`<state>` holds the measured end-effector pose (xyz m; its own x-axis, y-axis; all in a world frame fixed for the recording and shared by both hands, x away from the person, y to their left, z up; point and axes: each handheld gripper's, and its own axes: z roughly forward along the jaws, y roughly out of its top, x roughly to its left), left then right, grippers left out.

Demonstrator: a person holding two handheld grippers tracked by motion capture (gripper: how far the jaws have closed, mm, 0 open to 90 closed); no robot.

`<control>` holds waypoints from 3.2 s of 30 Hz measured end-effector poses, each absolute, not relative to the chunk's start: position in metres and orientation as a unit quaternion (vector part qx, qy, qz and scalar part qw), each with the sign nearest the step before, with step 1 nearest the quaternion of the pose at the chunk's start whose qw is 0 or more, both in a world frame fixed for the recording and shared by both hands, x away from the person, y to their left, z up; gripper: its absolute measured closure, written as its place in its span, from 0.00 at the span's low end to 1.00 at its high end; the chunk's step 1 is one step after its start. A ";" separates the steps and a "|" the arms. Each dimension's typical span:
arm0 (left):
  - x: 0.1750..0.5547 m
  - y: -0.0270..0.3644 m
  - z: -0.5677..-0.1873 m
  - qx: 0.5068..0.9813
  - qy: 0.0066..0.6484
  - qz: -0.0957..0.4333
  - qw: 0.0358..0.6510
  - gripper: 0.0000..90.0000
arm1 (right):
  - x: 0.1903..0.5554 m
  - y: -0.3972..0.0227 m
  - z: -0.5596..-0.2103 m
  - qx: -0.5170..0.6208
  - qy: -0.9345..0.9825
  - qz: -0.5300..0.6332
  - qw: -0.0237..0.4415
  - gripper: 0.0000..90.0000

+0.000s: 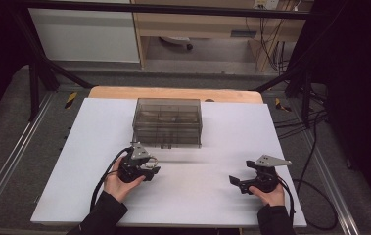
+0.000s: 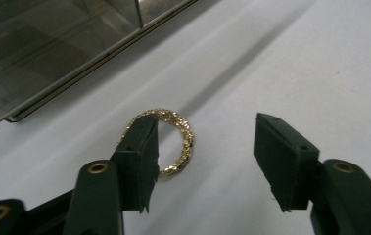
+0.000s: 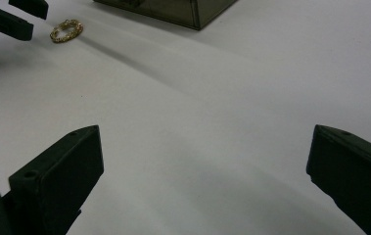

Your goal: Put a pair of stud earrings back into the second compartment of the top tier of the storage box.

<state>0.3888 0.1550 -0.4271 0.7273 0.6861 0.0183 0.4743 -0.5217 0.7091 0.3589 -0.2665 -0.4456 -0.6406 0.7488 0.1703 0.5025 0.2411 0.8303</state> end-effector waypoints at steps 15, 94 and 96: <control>0.395 0.151 -0.435 0.862 0.342 0.154 0.341 0.71 | 0.359 -0.267 -0.446 0.401 0.778 0.464 0.133 0.01; 0.389 0.163 -0.417 0.852 0.339 0.181 0.355 0.98 | 0.359 -0.266 -0.446 0.400 0.779 0.463 0.135 0.01; 0.389 0.163 -0.416 0.852 0.338 0.185 0.355 0.98 | 0.359 -0.266 -0.446 0.400 0.779 0.463 0.135 0.01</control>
<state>0.3886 0.1634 -0.4155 0.7027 0.7076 0.0748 0.4452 -0.5192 0.7296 0.3587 -0.2663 -0.4455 -0.6430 0.7490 0.1596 0.4988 0.2515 0.8294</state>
